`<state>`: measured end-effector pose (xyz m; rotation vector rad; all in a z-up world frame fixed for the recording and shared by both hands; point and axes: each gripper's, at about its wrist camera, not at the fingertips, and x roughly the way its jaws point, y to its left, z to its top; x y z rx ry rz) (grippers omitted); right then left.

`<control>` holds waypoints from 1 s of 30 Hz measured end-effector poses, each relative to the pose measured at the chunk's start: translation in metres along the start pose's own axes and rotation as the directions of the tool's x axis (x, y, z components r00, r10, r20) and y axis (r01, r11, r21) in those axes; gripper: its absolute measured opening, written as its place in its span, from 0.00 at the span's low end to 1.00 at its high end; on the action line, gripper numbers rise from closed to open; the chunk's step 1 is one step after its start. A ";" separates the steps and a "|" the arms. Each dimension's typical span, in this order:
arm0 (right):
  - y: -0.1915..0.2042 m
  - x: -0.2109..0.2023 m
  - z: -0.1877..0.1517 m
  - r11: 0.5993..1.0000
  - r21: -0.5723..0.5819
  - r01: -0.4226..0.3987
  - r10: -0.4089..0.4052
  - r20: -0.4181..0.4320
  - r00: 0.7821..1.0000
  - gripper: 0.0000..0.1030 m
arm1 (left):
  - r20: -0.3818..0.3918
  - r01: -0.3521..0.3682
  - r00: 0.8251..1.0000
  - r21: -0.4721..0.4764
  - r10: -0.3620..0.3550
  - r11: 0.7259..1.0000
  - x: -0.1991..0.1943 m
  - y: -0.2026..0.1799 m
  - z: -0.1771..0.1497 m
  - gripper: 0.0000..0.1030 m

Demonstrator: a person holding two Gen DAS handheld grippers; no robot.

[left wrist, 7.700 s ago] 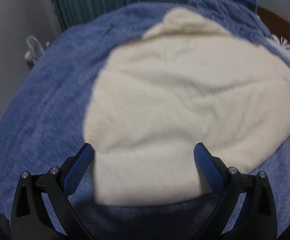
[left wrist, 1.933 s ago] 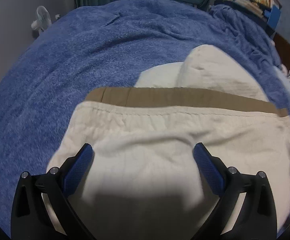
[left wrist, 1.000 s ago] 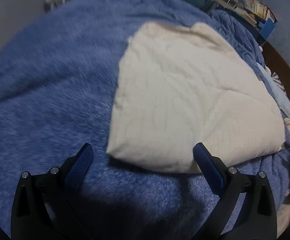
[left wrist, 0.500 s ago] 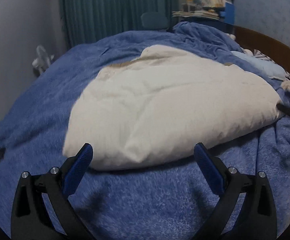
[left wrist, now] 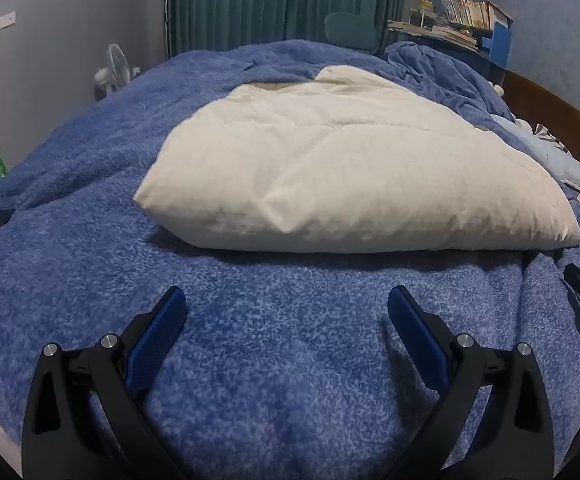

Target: Fold large clothes

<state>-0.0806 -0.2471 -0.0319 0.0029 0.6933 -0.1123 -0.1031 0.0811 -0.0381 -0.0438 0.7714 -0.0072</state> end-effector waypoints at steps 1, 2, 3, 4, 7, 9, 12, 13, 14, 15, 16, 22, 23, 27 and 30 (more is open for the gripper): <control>0.000 0.001 0.000 1.000 -0.006 0.001 -0.001 0.001 1.000 0.94 | 0.013 -0.010 1.000 0.009 0.010 1.000 -0.002 -0.002 0.001 0.94; 0.001 0.002 0.000 1.000 -0.014 0.002 -0.002 0.004 1.000 0.94 | 0.018 -0.018 1.000 0.018 0.017 1.000 -0.002 -0.004 0.001 0.94; 0.001 0.003 0.000 1.000 -0.017 0.001 -0.001 0.005 1.000 0.94 | 0.018 -0.020 1.000 0.022 0.020 1.000 -0.002 -0.006 0.001 0.94; 0.001 0.000 -0.002 1.000 -0.016 0.000 0.001 0.005 1.000 0.94 | 0.015 -0.024 1.000 0.027 0.024 0.999 -0.001 -0.007 0.001 0.94; 0.003 0.000 -0.005 1.000 -0.020 -0.002 0.002 0.003 1.000 0.94 | 0.022 -0.032 0.999 0.036 0.031 0.999 0.000 -0.010 0.003 0.94; 0.006 0.000 -0.006 1.000 -0.025 -0.004 0.004 0.005 1.000 0.95 | 0.025 -0.034 0.999 0.042 0.033 0.999 -0.001 -0.011 0.004 0.94; 0.008 -0.002 -0.008 1.000 -0.022 -0.006 0.006 0.007 1.000 0.95 | 0.031 -0.028 0.999 0.055 0.026 0.998 -0.002 -0.014 0.004 0.94; 0.010 -0.003 -0.009 1.000 -0.022 -0.006 0.006 0.007 1.000 0.95 | 0.037 -0.029 0.999 0.060 0.027 0.998 -0.003 -0.017 0.002 0.94; 0.010 -0.003 -0.009 1.000 -0.022 -0.005 0.006 0.008 1.000 0.95 | 0.038 -0.030 0.999 0.066 0.027 0.997 -0.003 -0.019 0.002 0.94; 0.010 -0.004 -0.009 1.000 -0.022 -0.005 0.005 0.008 1.000 0.95 | 0.039 -0.029 0.999 0.071 0.026 0.997 -0.004 -0.020 0.001 0.94; 0.010 -0.003 -0.009 1.000 -0.022 -0.004 0.005 0.008 1.000 0.95 | 0.039 -0.029 0.999 0.074 0.026 0.997 -0.004 -0.020 0.000 0.94; 0.010 -0.003 -0.009 1.000 -0.023 -0.004 0.004 0.007 1.000 0.95 | 0.039 -0.031 0.999 0.080 0.028 0.996 -0.003 -0.022 0.000 0.94; 0.010 -0.002 -0.010 1.000 -0.024 -0.002 0.003 0.006 1.000 0.95 | 0.038 -0.032 0.999 0.080 0.029 0.996 -0.003 -0.022 0.000 0.94; 0.011 -0.001 -0.010 1.000 -0.027 0.003 -0.003 0.006 1.000 0.95 | 0.039 -0.031 0.999 0.080 0.028 0.996 -0.002 -0.022 0.000 0.94; 0.011 -0.001 -0.009 1.000 -0.027 0.004 -0.003 0.005 1.000 0.95 | 0.038 -0.030 0.999 0.081 0.027 0.996 -0.001 -0.021 0.001 0.94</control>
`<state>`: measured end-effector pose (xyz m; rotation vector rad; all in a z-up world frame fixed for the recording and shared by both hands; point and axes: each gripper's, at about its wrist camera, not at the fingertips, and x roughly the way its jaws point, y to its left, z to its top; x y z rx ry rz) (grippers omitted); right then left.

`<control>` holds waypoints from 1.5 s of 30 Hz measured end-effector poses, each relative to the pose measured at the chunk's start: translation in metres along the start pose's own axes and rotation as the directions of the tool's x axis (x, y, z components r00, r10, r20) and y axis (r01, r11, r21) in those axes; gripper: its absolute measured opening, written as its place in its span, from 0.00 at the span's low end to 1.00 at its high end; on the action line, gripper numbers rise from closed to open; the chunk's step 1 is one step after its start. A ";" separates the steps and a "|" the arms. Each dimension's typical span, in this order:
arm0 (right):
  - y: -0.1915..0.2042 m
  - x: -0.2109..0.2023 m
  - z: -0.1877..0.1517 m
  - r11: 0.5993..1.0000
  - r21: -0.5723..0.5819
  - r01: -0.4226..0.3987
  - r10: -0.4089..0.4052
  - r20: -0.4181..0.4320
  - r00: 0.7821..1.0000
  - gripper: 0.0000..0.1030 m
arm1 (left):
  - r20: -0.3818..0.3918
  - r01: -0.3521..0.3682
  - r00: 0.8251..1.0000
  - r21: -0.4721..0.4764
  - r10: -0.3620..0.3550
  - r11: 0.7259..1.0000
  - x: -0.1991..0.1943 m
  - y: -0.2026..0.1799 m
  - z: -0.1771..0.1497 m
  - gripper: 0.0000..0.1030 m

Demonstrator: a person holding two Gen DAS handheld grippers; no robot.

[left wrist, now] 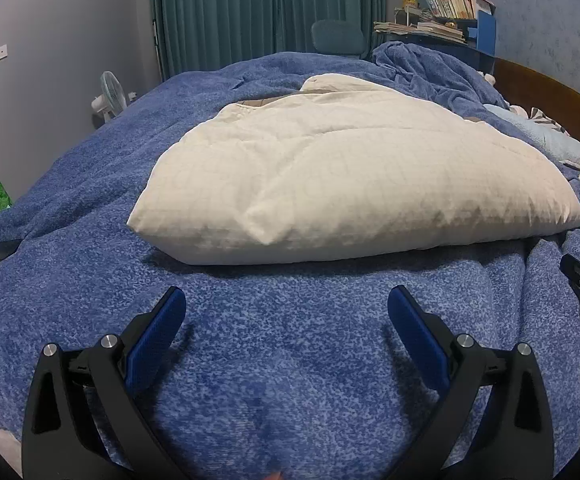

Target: Fold large clothes

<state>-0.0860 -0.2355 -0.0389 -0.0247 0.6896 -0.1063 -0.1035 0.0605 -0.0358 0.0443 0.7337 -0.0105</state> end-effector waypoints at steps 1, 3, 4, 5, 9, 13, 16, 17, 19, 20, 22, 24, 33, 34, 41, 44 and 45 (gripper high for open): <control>0.000 0.000 0.000 1.000 0.000 0.000 0.000 0.000 1.000 0.95 | 0.000 0.001 1.000 0.000 -0.001 1.000 0.000 0.000 0.000 0.94; 0.000 0.000 0.000 1.000 0.000 -0.001 0.001 0.001 1.000 0.95 | -0.001 0.000 1.000 0.001 0.000 1.000 0.001 0.000 0.000 0.94; 0.000 0.000 0.000 1.000 -0.001 0.000 0.000 0.001 1.000 0.95 | -0.001 0.000 1.000 0.001 0.000 1.000 0.001 0.001 0.000 0.94; 0.000 0.000 0.000 1.000 -0.001 0.000 0.000 0.000 1.000 0.95 | -0.001 0.000 1.000 0.001 0.000 1.000 0.001 0.001 0.000 0.94; -0.001 0.000 0.000 1.000 0.000 0.000 0.000 0.000 1.000 0.95 | 0.001 -0.001 1.000 0.006 0.001 1.000 0.002 0.000 -0.001 0.94; 0.000 0.000 0.000 1.000 0.004 0.001 -0.001 0.000 1.000 0.95 | 0.000 -0.001 1.000 0.004 0.001 1.000 0.003 0.000 -0.001 0.94; -0.001 0.000 0.000 1.000 0.001 0.000 0.000 0.000 1.000 0.95 | -0.001 -0.002 1.000 0.005 0.002 1.000 0.003 -0.001 -0.001 0.94; -0.001 0.000 0.000 1.000 0.001 0.000 0.000 -0.001 1.000 0.95 | -0.001 -0.001 1.000 0.004 0.001 1.000 0.003 -0.001 -0.001 0.94; -0.001 0.000 0.000 1.000 0.000 0.000 0.000 -0.002 1.000 0.95 | -0.003 -0.005 1.000 0.006 0.005 1.000 0.003 -0.002 -0.001 0.94; -0.001 0.000 0.000 1.000 0.001 0.001 -0.001 -0.002 1.000 0.95 | -0.005 -0.008 1.000 0.009 0.008 1.000 0.004 -0.002 -0.001 0.94; 0.001 0.001 0.000 1.000 0.003 0.002 -0.002 -0.004 1.000 0.95 | -0.006 -0.008 1.000 0.013 0.008 1.000 0.004 -0.004 -0.001 0.94; 0.000 0.000 0.000 1.000 0.005 0.003 -0.003 -0.004 1.000 0.95 | -0.006 -0.007 1.000 0.017 0.007 1.000 0.005 -0.005 -0.001 0.94; -0.001 0.002 0.000 1.000 0.005 0.003 -0.003 -0.007 1.000 0.95 | -0.027 -0.009 1.000 -0.006 0.009 1.000 0.009 -0.003 0.001 0.94; -0.001 0.002 0.000 1.000 0.005 0.003 -0.003 -0.007 1.000 0.95 | -0.029 -0.007 1.000 -0.009 0.007 1.000 0.010 -0.003 0.001 0.94; -0.003 0.002 0.000 1.000 0.004 0.002 -0.002 -0.008 1.000 0.95 | -0.036 -0.013 0.999 -0.006 0.013 1.000 0.011 -0.003 0.001 0.94; -0.003 0.002 0.000 1.000 0.003 0.002 -0.002 -0.008 1.000 0.95 | -0.035 -0.015 0.999 0.001 0.015 1.000 0.011 -0.005 0.002 0.94; -0.003 0.002 0.000 1.000 0.002 0.003 -0.003 -0.009 1.000 0.95 | -0.034 -0.015 0.999 0.001 0.015 1.000 0.011 -0.005 0.002 0.94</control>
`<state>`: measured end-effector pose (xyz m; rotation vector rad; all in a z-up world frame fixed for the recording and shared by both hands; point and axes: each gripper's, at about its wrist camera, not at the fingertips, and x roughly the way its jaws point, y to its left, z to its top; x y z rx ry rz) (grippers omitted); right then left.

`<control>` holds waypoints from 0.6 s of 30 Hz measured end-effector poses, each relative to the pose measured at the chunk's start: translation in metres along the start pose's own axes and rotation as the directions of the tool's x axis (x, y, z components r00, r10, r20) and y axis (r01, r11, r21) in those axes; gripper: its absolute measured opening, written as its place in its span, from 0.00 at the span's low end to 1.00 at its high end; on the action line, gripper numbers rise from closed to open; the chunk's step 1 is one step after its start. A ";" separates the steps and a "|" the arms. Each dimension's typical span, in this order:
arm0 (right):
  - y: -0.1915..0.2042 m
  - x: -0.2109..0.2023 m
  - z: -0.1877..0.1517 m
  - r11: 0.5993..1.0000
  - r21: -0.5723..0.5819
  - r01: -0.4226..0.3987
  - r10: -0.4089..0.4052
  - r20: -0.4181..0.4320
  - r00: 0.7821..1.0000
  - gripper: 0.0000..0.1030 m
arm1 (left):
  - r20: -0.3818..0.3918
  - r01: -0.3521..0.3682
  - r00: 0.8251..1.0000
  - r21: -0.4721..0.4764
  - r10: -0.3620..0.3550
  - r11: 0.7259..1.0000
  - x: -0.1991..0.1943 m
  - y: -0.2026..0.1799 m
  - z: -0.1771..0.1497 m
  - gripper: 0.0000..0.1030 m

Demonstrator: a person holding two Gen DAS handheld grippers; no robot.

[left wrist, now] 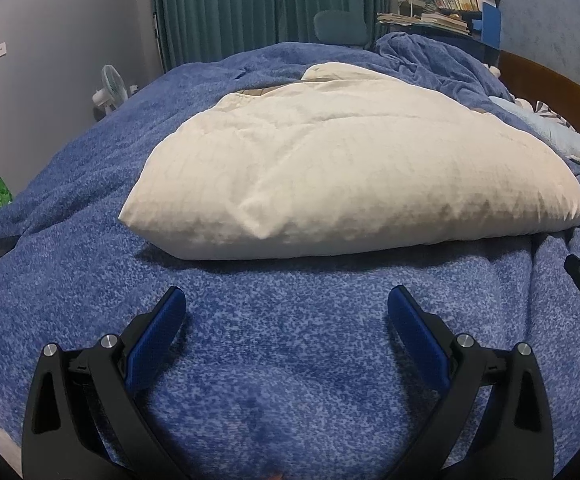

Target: Fold large clothes

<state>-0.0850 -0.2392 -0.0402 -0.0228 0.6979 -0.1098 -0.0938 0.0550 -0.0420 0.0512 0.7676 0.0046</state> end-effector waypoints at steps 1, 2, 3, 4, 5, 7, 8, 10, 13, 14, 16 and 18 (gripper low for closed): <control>0.001 0.000 0.000 1.000 0.000 -0.001 0.001 0.000 1.000 0.95 | 0.001 0.000 1.000 0.001 0.000 1.000 0.000 0.000 0.000 0.94; -0.001 0.000 0.000 1.000 0.000 -0.001 0.001 0.000 1.000 0.95 | 0.002 0.000 1.000 0.002 0.000 1.000 0.000 -0.001 0.000 0.94; 0.000 0.000 0.000 1.000 0.000 -0.001 0.001 0.000 1.000 0.95 | 0.003 0.000 1.000 0.003 0.000 1.000 0.000 -0.001 0.000 0.94; 0.000 0.000 0.000 1.000 0.000 -0.001 0.001 0.000 1.000 0.95 | 0.005 0.000 1.000 0.005 0.000 1.000 -0.001 -0.002 -0.001 0.94; 0.000 0.000 0.000 1.000 -0.001 -0.001 0.001 0.000 1.000 0.95 | 0.007 0.001 1.000 0.008 -0.001 1.000 -0.001 -0.002 -0.001 0.94; 0.000 0.000 0.000 1.000 -0.001 -0.001 0.001 0.000 1.000 0.95 | 0.010 0.003 1.000 0.013 -0.003 1.000 -0.002 -0.003 -0.002 0.94; 0.000 0.000 0.000 1.000 -0.001 -0.001 0.001 -0.001 1.000 0.95 | 0.012 0.006 1.000 0.015 -0.006 1.000 -0.002 -0.004 -0.002 0.94; 0.000 0.000 0.000 1.000 -0.001 -0.001 0.001 -0.001 1.000 0.95 | 0.016 0.010 1.000 0.019 -0.010 1.000 -0.003 -0.004 -0.002 0.94; 0.000 0.000 0.000 1.000 -0.002 -0.001 0.001 -0.001 1.000 0.95 | 0.015 0.013 1.000 0.028 -0.014 1.000 -0.003 -0.006 -0.003 0.94; -0.001 0.000 0.000 1.000 -0.002 -0.001 0.001 -0.001 1.000 0.95 | 0.012 0.014 1.000 0.028 -0.014 1.000 -0.002 -0.006 -0.003 0.94; 0.000 0.001 -0.001 1.000 -0.002 -0.001 0.001 -0.001 1.000 0.95 | 0.002 0.019 1.000 0.022 -0.019 1.000 -0.001 -0.005 -0.003 0.94; -0.001 0.001 -0.001 1.000 -0.002 -0.001 0.001 -0.001 1.000 0.95 | -0.009 0.021 1.000 0.011 -0.021 1.000 0.001 -0.004 -0.002 0.94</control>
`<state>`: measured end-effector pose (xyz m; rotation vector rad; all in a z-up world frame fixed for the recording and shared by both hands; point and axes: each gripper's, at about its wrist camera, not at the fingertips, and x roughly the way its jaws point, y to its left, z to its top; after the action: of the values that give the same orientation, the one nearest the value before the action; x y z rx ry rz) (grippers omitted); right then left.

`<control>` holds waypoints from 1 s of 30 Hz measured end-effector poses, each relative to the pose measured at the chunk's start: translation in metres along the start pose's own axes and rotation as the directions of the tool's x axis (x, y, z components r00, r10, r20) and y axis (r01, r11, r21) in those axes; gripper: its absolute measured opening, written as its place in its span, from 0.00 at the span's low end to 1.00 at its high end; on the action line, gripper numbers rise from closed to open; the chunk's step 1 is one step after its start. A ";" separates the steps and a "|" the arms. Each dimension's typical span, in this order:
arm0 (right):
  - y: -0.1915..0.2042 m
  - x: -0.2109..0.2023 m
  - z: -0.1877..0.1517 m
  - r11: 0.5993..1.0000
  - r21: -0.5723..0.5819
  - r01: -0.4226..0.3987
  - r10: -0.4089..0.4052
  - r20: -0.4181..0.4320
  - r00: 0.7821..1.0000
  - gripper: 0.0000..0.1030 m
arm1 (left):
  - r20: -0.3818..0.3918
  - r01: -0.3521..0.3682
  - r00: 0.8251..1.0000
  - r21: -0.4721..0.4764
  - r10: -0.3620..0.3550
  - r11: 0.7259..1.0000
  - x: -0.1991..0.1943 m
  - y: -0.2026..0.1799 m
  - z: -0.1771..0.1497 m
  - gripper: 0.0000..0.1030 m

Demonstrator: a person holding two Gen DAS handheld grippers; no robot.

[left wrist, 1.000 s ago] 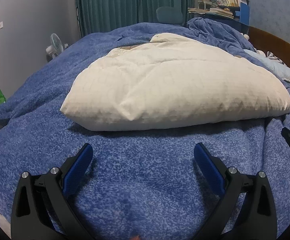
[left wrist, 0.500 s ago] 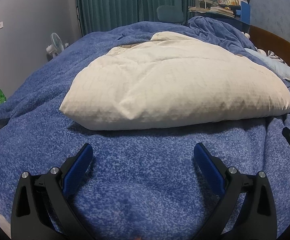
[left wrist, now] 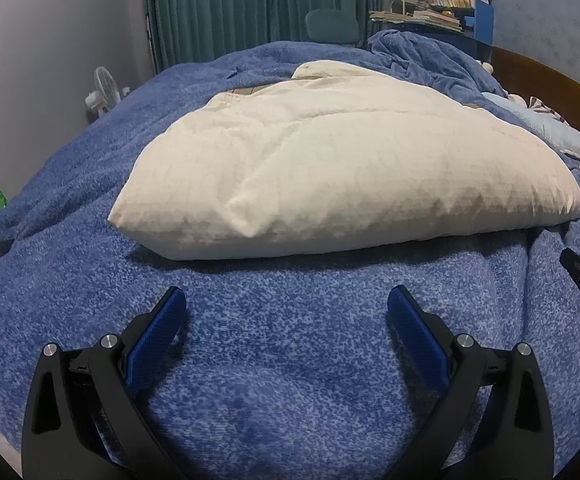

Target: Fold large clothes

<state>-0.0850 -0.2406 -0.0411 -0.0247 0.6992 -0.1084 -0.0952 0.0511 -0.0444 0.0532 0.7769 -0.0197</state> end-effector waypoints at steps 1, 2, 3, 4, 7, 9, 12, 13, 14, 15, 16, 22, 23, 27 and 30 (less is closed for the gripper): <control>0.000 0.000 0.000 1.000 0.001 0.000 0.000 0.000 1.000 0.95 | -0.003 0.002 1.000 -0.006 -0.002 1.000 0.000 0.001 0.000 0.94; -0.001 0.000 0.000 1.000 0.001 0.001 -0.001 0.000 1.000 0.95 | -0.003 0.002 1.000 -0.009 -0.002 1.000 0.000 0.001 0.000 0.94; -0.002 0.000 -0.001 1.000 0.002 0.001 -0.001 -0.001 1.000 0.95 | -0.004 0.001 1.000 -0.010 -0.001 1.000 0.000 0.001 0.000 0.94; -0.003 0.000 -0.001 1.000 0.002 0.001 -0.001 -0.001 1.000 0.95 | -0.005 -0.001 1.000 -0.007 0.001 1.000 0.001 0.001 0.000 0.94; -0.006 0.000 0.000 1.000 0.006 0.002 -0.002 -0.007 1.000 0.95 | -0.005 -0.003 1.000 -0.002 0.003 1.000 -0.001 0.000 0.002 0.94; -0.010 -0.008 0.005 0.999 0.009 0.037 -0.037 0.025 0.999 0.94 | 0.029 -0.014 0.999 0.002 0.014 1.000 -0.009 -0.001 0.007 0.94; -0.019 -0.033 0.023 0.996 0.028 0.088 -0.092 0.157 0.983 0.94 | 0.128 -0.018 0.992 -0.011 0.019 1.000 -0.031 0.002 0.020 0.94; -0.024 -0.040 0.031 0.996 0.034 0.081 -0.086 0.189 0.978 0.94 | 0.196 0.011 0.981 -0.028 -0.005 1.000 -0.045 0.009 0.029 0.94; -0.035 -0.047 0.042 0.995 0.052 0.084 -0.094 0.222 0.971 0.94 | 0.242 0.010 0.970 -0.039 0.000 0.999 -0.054 0.015 0.037 0.94; -0.046 -0.050 0.052 0.993 0.078 0.086 -0.103 0.241 0.965 0.94 | 0.276 -0.001 0.961 -0.053 0.016 0.999 -0.059 0.021 0.046 0.94; -0.069 -0.049 0.068 0.988 0.137 0.071 -0.103 0.244 0.964 0.94 | 0.305 -0.016 0.951 -0.090 0.043 0.996 -0.062 0.034 0.062 0.94; -0.203 0.035 0.134 0.905 0.362 0.223 -0.249 0.027 0.968 0.94 | 0.232 -0.148 0.944 -0.343 0.236 0.928 0.000 0.135 0.132 0.94; -0.220 0.047 0.137 0.887 0.382 0.260 -0.282 0.000 0.960 0.94 | 0.196 -0.217 0.931 -0.380 0.308 0.899 0.017 0.155 0.135 0.94; -0.305 0.100 0.133 0.790 0.465 0.401 -0.380 -0.143 0.914 0.94 | 0.005 -0.308 0.931 -0.530 0.366 0.790 0.074 0.225 0.130 0.94; -0.348 0.129 0.122 0.728 0.505 0.464 -0.413 -0.218 0.884 0.94 | -0.098 -0.378 0.912 -0.584 0.399 0.719 0.105 0.264 0.115 0.94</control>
<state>0.0596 -0.6023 -0.0102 0.3720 0.7219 -0.7772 0.0708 0.3089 -0.0254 -0.3856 0.6944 0.6314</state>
